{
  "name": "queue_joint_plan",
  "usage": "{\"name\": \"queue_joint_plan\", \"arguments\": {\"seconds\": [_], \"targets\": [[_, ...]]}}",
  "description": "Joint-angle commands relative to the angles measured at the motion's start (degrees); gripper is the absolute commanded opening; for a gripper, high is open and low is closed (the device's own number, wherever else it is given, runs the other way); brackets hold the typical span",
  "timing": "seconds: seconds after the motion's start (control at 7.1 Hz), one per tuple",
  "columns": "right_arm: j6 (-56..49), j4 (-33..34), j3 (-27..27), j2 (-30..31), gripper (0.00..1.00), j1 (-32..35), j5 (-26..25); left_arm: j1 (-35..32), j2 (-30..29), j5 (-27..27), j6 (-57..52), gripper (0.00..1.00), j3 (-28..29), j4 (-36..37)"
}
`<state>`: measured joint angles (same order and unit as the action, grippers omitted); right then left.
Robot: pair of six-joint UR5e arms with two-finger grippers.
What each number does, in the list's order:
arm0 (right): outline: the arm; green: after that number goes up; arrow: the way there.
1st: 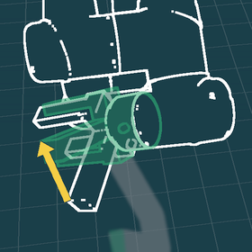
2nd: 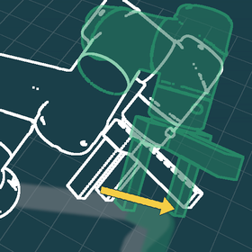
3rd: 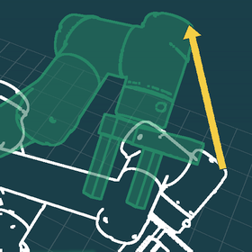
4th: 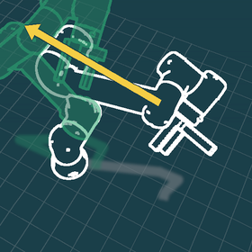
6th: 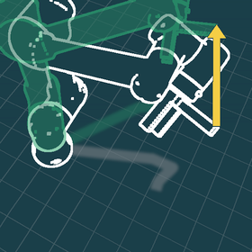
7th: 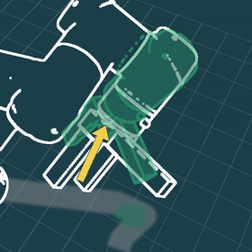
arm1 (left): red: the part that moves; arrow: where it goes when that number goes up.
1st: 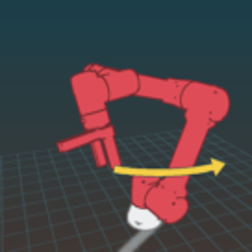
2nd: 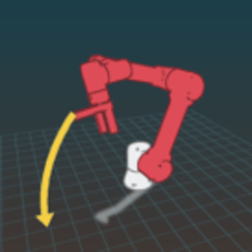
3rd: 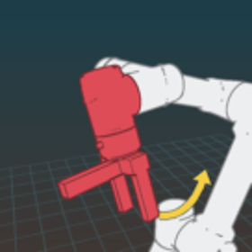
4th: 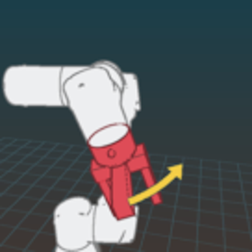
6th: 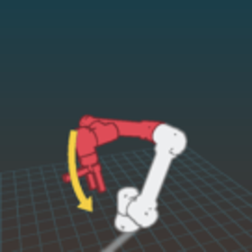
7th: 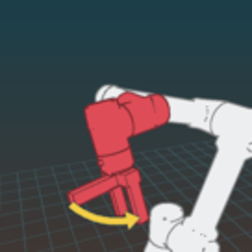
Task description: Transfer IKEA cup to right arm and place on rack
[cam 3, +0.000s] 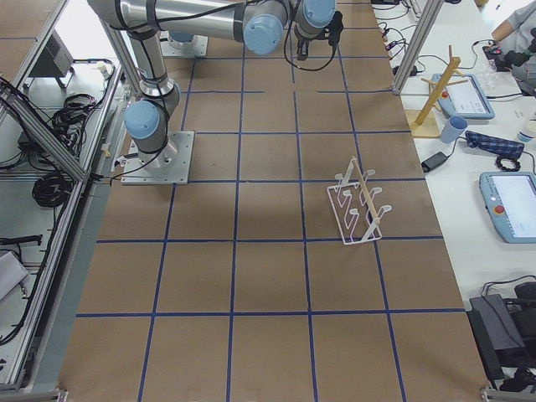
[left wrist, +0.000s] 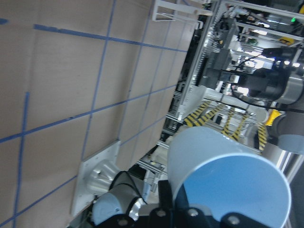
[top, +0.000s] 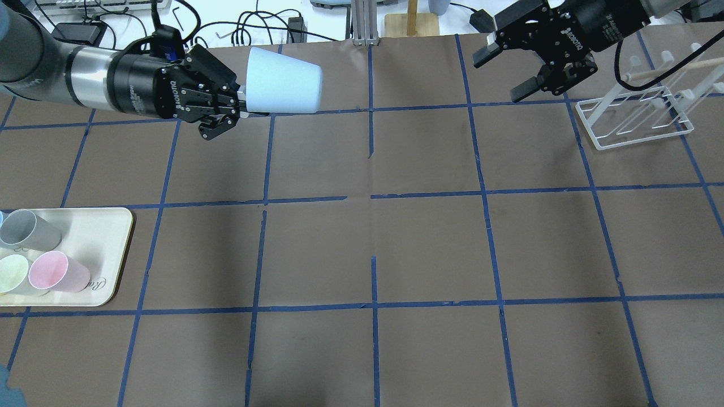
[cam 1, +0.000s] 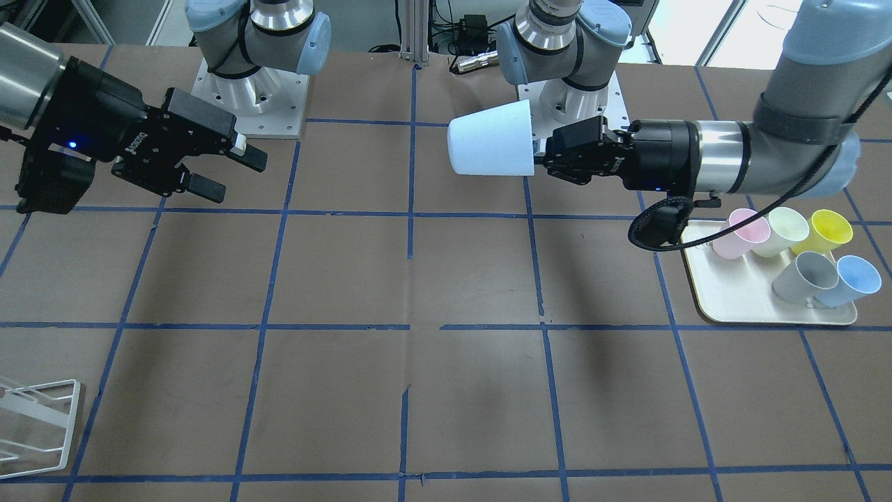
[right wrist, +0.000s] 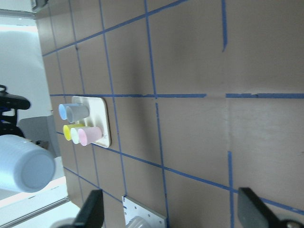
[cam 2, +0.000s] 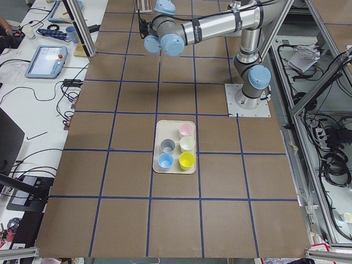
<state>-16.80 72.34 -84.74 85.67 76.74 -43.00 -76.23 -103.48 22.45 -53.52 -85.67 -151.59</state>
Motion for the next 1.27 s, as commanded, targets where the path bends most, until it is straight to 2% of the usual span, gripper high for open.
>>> {"name": "queue_joint_plan", "arguments": {"seconds": [0.0, 0.14, 0.42, 0.7, 0.85, 0.99, 1.13], "targets": [[-5.8, -12.2, -0.3, 2.6, 1.00, -0.1, 8.8, -6.7, -1.3, -8.9, -3.2, 0.00, -1.1, -0.5], [-9.1, -16.9, -0.3, 3.8, 1.00, 0.0, 12.4, -9.6, -1.3, -14.3, -3.2, 0.00, -2.3, -0.5], [-26.4, -17.0, -0.3, 5.1, 1.00, 0.1, 12.1, -11.3, -1.4, -16.5, -3.2, 0.00, -3.9, -0.6], [-36.1, -16.4, -0.2, 5.4, 1.00, 0.2, 12.8, -11.3, -0.9, -16.8, -3.0, 0.00, -4.1, -1.9], [-39.9, -14.1, -0.2, 5.6, 1.00, 0.3, 12.8, -11.4, 0.5, -16.7, -3.1, 0.00, -4.1, -5.4], [-42.4, -7.5, -0.2, 5.2, 1.00, 0.3, 12.3, -11.6, 2.4, -16.8, -4.2, 0.00, -3.9, -7.5], [-44.6, -2.0, 0.0, 4.8, 1.00, 0.5, 12.3, -12.3, 3.7, -18.0, -10.7, 0.00, -4.7, -11.8]]}}
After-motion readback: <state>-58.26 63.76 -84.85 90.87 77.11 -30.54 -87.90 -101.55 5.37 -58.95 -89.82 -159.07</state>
